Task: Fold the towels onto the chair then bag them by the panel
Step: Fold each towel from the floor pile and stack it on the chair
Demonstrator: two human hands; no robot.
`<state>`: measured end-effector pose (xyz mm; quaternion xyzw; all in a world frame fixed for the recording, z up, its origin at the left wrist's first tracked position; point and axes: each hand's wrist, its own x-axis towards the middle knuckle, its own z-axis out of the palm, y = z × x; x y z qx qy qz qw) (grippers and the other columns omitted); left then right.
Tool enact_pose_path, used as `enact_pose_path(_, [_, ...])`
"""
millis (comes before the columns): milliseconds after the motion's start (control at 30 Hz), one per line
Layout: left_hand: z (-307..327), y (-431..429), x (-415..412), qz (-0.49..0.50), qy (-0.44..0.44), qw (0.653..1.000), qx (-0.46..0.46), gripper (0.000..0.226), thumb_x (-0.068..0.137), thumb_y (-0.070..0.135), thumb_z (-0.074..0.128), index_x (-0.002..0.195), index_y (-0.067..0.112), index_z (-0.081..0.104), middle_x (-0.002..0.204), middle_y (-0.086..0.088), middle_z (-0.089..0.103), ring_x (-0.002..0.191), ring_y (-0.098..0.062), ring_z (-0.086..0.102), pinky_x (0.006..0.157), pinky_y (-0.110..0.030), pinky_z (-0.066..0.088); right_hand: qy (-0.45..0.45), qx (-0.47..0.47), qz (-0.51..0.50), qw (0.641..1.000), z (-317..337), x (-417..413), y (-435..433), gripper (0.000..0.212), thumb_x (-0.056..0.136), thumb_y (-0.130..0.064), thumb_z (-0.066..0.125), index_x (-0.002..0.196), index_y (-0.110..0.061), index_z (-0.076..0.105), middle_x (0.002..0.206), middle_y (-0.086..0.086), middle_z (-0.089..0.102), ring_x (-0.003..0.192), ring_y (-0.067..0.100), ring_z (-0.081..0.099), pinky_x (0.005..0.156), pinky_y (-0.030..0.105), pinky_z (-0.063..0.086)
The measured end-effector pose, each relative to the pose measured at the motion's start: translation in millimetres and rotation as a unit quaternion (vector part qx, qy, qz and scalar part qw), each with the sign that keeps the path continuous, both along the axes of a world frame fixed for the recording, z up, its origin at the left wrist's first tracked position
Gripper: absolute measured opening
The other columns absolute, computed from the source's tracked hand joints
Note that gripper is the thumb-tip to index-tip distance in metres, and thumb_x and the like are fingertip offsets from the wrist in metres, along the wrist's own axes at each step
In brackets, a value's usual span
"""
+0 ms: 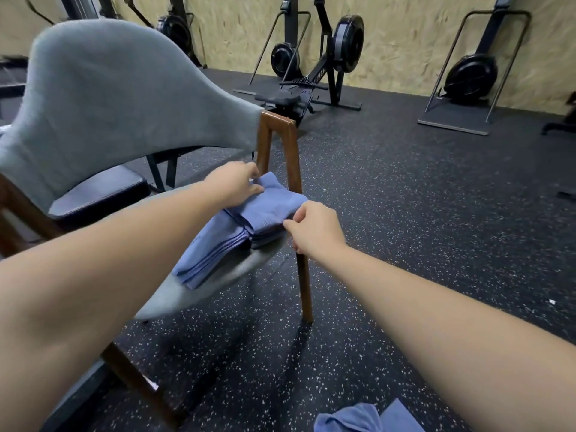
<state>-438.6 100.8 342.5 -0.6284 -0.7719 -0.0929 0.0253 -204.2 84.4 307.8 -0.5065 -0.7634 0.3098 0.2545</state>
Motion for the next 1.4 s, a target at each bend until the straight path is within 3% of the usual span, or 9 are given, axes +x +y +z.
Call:
enact_pose_path(133, [13.4,-11.3,35.4,-0.048,0.057,0.995,0.072,0.035,0.099,0.036,0.069,0.129,0.02,0.063,0.126,-0.01,0.061,0.121,-0.038,0.057,0.096,-0.052,0.051,-0.054,0.058,0.02,0.997,5.5,37.7,-13.7,0.014,0.091,-0.035,0.067,0.085,-0.023,0.061,0.086,-0.003,0.069,0.088,0.026,0.066,0.078,0.039,0.058])
enact_pose_path(300, [9.9,-41.0,119.8,-0.167,-0.014,0.981,0.098,0.011,0.093,0.029,0.068,0.1,0.021,0.071,0.099,-0.002,0.068,0.094,-0.031,0.067,0.083,-0.047,0.057,-0.088,0.06,0.024,0.994,-10.8,108.6,-36.0,0.014,0.096,-0.043,0.065,0.092,-0.03,0.062,0.084,-0.009,0.07,0.088,0.019,0.066,0.08,0.041,0.059])
enact_pose_path(467, [-19.6,-73.7,212.1,-0.235,-0.048,0.97,0.036,0.003,0.093,0.025,0.063,0.092,0.027,0.065,0.096,0.004,0.068,0.092,-0.025,0.067,0.079,-0.042,0.057,-0.115,0.047,-0.014,0.992,-40.1,192.4,-74.7,0.018,0.099,-0.046,0.065,0.093,-0.029,0.064,0.082,-0.013,0.068,0.083,0.017,0.066,0.077,0.038,0.057])
enact_pose_path(667, [-94.2,-114.0,308.1,-0.279,-0.038,0.957,-0.076,0.012,0.098,0.029,0.059,0.105,0.023,0.066,0.105,0.003,0.068,0.098,-0.024,0.066,0.084,-0.042,0.057,-0.159,0.002,-0.067,0.985,-97.4,283.0,-124.8,0.019,0.099,-0.046,0.066,0.092,-0.029,0.061,0.084,-0.009,0.07,0.082,0.022,0.066,0.073,0.039,0.057])
enact_pose_path(1000, [-258.9,-231.4,389.3,-0.23,-0.084,0.933,-0.264,0.027,0.096,0.033,0.065,0.118,0.018,0.068,0.117,-0.006,0.068,0.11,-0.029,0.066,0.08,-0.036,0.051,-0.191,-0.188,-0.066,0.961,-230.7,367.9,-214.7,0.012,0.086,-0.04,0.068,0.091,-0.03,0.062,0.087,-0.006,0.072,0.09,0.025,0.07,0.078,0.038,0.058])
enact_pose_path(1167, [-304.4,-277.7,402.1,-0.143,-0.164,0.926,-0.307,0.041,0.096,0.038,0.07,0.13,0.018,0.056,0.091,0.007,0.065,0.103,-0.031,0.066,0.077,-0.035,0.046,-0.209,-0.208,-0.102,0.95,-271.5,377.7,-256.6,0.04,0.086,-0.052,0.075,0.113,-0.026,0.062,0.106,-0.007,0.065,0.103,0.024,0.066,0.076,0.036,0.049])
enact_pose_path(1267, [-335.3,-298.3,402.9,-0.1,-0.193,0.914,-0.343,0.052,0.095,0.043,0.073,0.129,0.008,0.055,0.118,-0.013,0.075,0.114,-0.036,0.069,0.09,-0.043,0.054,-0.17,-0.235,-0.18,0.94,-287.9,375.9,-278.4,0.039,0.087,-0.058,0.075,0.099,-0.024,0.059,0.098,-0.001,0.067,0.094,0.031,0.067,0.07,0.035,0.042])
enact_pose_path(1333, [-349.1,-308.0,403.9,-0.082,-0.217,0.912,-0.34,0.04,0.094,0.03,0.073,0.124,0.008,0.057,0.119,-0.016,0.075,0.112,-0.037,0.069,0.092,-0.043,0.053,-0.136,-0.234,-0.2,0.942,-291.2,371.5,-286.2,0.036,0.09,-0.05,0.076,0.082,-0.021,0.056,0.08,0.001,0.066,0.083,0.032,0.064,0.067,0.036,0.043])
enact_pose_path(1400, [-353.3,-311.0,403.5,-0.068,-0.232,0.911,-0.332,0.026,0.092,0.013,0.067,0.117,0.007,0.06,0.113,-0.017,0.075,0.107,-0.038,0.069,0.087,-0.041,0.051,-0.101,-0.221,-0.209,0.947,-289.4,366.1,-288.1,0.027,0.094,-0.036,0.075,0.088,-0.014,0.063,0.08,0.007,0.069,0.081,0.032,0.062,0.067,0.037,0.041])
